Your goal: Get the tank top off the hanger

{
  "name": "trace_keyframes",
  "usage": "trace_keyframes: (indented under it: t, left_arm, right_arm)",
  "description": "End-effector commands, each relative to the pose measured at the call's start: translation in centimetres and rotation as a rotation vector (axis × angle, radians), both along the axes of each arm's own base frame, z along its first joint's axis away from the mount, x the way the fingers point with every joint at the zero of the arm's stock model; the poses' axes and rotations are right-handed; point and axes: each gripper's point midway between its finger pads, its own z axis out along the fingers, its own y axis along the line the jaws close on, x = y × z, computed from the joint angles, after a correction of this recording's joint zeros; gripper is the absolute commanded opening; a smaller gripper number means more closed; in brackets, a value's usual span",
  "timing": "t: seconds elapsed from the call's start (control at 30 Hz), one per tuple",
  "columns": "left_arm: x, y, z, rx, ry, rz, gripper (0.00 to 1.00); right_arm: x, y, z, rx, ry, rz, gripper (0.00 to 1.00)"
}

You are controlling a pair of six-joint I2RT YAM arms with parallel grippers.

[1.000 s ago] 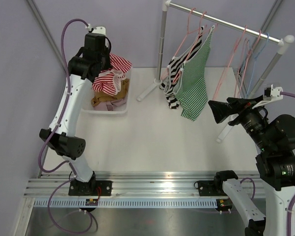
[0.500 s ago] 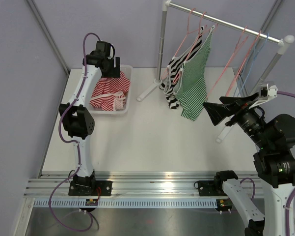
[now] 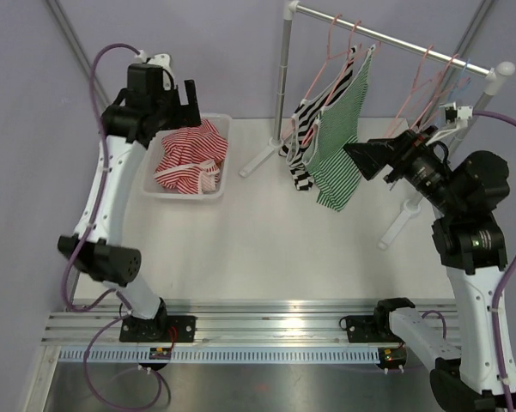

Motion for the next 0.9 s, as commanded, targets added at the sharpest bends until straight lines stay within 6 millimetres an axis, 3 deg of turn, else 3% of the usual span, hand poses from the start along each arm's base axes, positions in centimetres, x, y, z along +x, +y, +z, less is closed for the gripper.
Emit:
trace_keyframes:
  t: [0.0,0.03,0.07,0.1,0.13,0.17,0.23,0.27,0.3,0.33,0.37,0.4,0.43,0.53,0.57,0.6,0.67,0.7,0.77,0.8,0.87]
  left_arm:
    - [-5.5,-1.5,7.8,-0.109,-0.201,-0.048,0.99]
    - [-6.5,-1.6,8.3,-0.114,-0.219,-0.050,0.99]
    - [-7.3,-1.5,7.2,-0.109,-0.194,-0.040,0.99]
    - [-8.2,-1.8,7.3,-0.116,-0.204,-0.037,0.99]
    - [-10.0,-1.5,8.6,-0.128,-0.244,-0.039,0.99]
    - [-10.5,-1.5,6.9,-0.119,-0.211,-0.037,0.99]
    - [-13.0,-1.5,7.3,-0.132,-0.252,-0.051,0.99]
    - [-13.8,-2.1,4.8,-0.124,-0.211,-0.074,0.99]
    - [-14.2,-2.2,4.3,-0.129,-0.231,-0.079,0.99]
    - [-15.8,-2.0,4.9,-0.153,-0.269,-0.085,0.99]
    - [-16.3,-2.6,2.6,-0.151,-0.235,-0.105,0.99]
    - [-16.9,-2.7,2.1,-0.152,-0.233,-0.117,0.99]
    - [-17.9,-2.7,2.2,-0.159,-0.247,-0.134,0.99]
    - [-19.3,-3.1,-0.8,-0.124,-0.205,-0.188,0.99]
    - [-20.1,-2.7,-0.7,-0.114,-0.230,-0.201,0.99]
    - [-20.1,-2.3,-2.5,-0.091,-0.216,-0.184,0.99]
    - [-20.7,-1.3,-2.8,-0.076,-0.248,-0.161,0.99]
    - [-20.6,-1.0,-3.3,-0.067,-0.253,-0.144,0.99]
    - [-20.7,-0.8,-4.1,-0.057,-0.246,-0.142,0.99]
    - [-20.6,-1.1,-4.2,-0.058,-0.239,-0.158,0.99]
    - [-20.5,-1.5,-4.3,-0.053,-0.232,-0.182,0.99]
  right_arm:
    - [2.6,0.4,2.0,0.077,-0.003,0.004,0.99]
    - [3.4,0.1,2.3,0.096,-0.002,-0.024,1.00]
    - [4.0,0.1,2.5,0.113,0.001,-0.030,0.99]
    - [5.4,0.0,1.9,0.116,0.033,-0.054,1.00]
    - [6.3,-1.0,2.6,0.133,0.036,-0.125,0.99]
    - [7.9,-1.5,1.8,0.133,0.075,-0.172,0.97]
    - [9.3,-2.7,1.7,0.146,0.111,-0.277,0.93]
    - [10.4,-2.8,0.9,0.135,0.133,-0.303,0.90]
    - [10.9,-3.0,1.3,0.137,0.127,-0.342,0.89]
    - [12.0,-2.7,0.6,0.108,0.142,-0.360,0.88]
    - [12.5,-2.7,-0.3,0.079,0.173,-0.385,0.88]
    - [13.0,-3.4,0.5,0.070,0.158,-0.450,0.88]
    - [14.2,-2.6,-0.7,0.027,0.188,-0.460,0.87]
    - [15.4,-3.0,-0.9,0.002,0.201,-0.537,0.85]
    - [16.5,-3.0,-1.6,-0.010,0.219,-0.556,0.84]
    - [16.8,-3.2,-1.0,-0.005,0.207,-0.576,0.81]
    - [18.3,-2.6,-1.9,-0.029,0.227,-0.579,0.79]
    - [18.6,-2.4,-1.0,-0.024,0.211,-0.577,0.77]
    - [20.2,-1.5,-2.2,-0.051,0.237,-0.569,0.76]
    - [20.5,-1.0,-1.3,-0.045,0.221,-0.558,0.75]
    - [22.2,-0.5,-3.0,-0.091,0.256,-0.571,0.73]
